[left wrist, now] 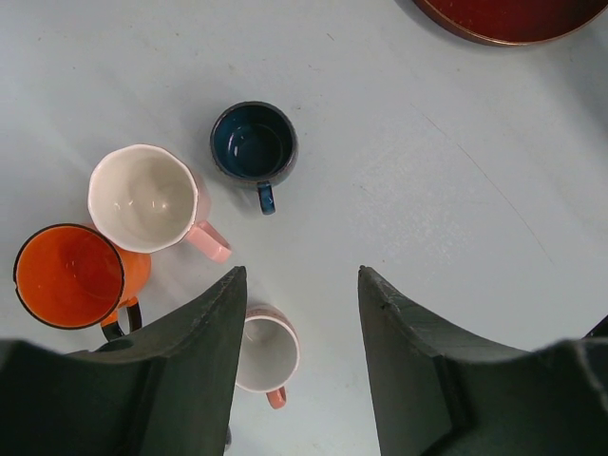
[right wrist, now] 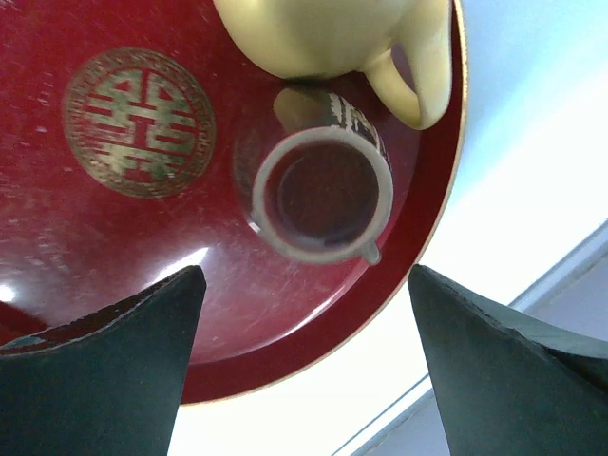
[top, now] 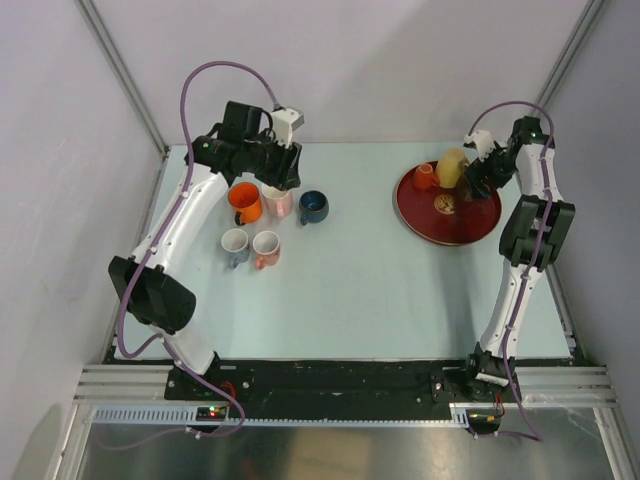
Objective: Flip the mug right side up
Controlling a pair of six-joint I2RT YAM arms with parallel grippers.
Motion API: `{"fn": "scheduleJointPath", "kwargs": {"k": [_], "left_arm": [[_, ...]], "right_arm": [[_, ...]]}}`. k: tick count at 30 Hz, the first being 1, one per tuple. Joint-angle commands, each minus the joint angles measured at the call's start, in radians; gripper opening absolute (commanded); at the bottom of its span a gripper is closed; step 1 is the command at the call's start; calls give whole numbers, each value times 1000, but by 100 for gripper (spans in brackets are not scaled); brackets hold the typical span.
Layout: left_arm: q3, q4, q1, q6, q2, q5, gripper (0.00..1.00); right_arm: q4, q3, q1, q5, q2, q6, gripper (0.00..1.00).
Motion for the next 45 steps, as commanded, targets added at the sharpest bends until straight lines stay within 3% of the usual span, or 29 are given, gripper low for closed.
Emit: {"fn": "scheduleJointPath", "kwargs": {"k": [1, 7, 19, 27, 36, 45], "left_arm": [[35, -2, -13, 33, -1, -24, 55], [30, -8, -21, 47, -5, -42, 55], [42, -9, -22, 46, 18, -29, 55], [38, -9, -22, 43, 18, -27, 55], [24, -9, -23, 49, -1, -41, 55], [21, -10, -30, 58, -7, -52, 55]], "right_arm": [[18, 88, 12, 44, 71, -119, 95], [-12, 68, 27, 12, 78, -127, 93], [-87, -212, 49, -93, -106, -31, 85], [-40, -141, 14, -76, -73, 95, 82], [73, -97, 15, -32, -9, 267, 71], [68, -104, 21, -37, 25, 279, 56]]}}
